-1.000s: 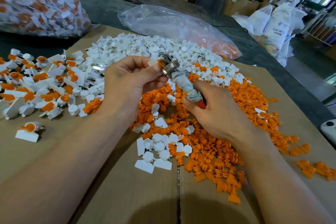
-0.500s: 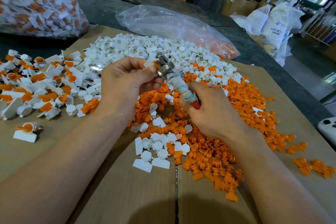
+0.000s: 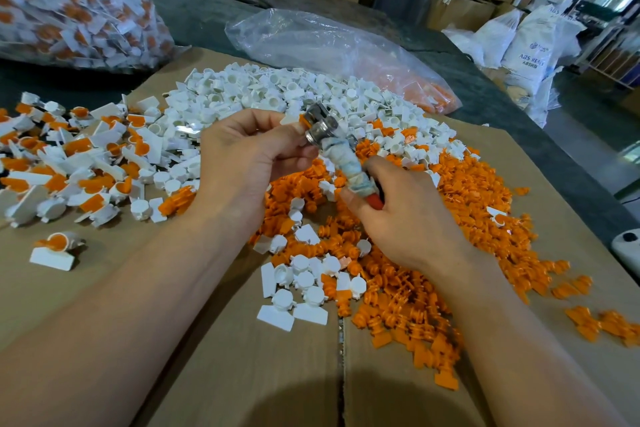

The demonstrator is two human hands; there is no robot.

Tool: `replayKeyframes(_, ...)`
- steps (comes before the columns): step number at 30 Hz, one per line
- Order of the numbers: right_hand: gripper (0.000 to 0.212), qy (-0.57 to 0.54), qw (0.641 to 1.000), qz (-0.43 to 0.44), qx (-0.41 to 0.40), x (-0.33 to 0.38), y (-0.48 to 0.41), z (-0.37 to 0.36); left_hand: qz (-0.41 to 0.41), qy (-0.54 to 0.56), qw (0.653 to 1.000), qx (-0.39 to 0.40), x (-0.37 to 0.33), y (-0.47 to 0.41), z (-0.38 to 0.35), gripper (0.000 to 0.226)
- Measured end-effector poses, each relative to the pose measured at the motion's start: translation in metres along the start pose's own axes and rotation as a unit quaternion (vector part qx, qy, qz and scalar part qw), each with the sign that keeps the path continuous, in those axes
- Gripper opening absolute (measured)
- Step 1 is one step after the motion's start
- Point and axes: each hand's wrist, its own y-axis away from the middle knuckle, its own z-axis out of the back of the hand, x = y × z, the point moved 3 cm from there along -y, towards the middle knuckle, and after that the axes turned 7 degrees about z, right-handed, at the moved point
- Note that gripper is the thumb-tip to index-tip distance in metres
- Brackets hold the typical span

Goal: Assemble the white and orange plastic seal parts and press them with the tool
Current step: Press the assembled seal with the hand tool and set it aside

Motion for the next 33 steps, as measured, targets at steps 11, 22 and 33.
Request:
replayKeyframes(11,0.041,0.044,0.986,-0.144,-0.067,-0.044,-0.003,0.016,0.068,-0.012,0.998,-0.003,0.004,0.0,0.0,0.01)
replayKeyframes(22,0.071,0.137,0.979,-0.151,-0.013,-0.051,-0.005,0.007,0.058,-0.114,0.991,0.046,0.005,0.008,-0.006,0.009)
replayKeyframes(33,0.081,0.166,0.973,-0.155,0.043,-0.056,-0.007,-0.001,0.019,-0.2,0.976,0.078,0.006,0.012,-0.01,0.018)
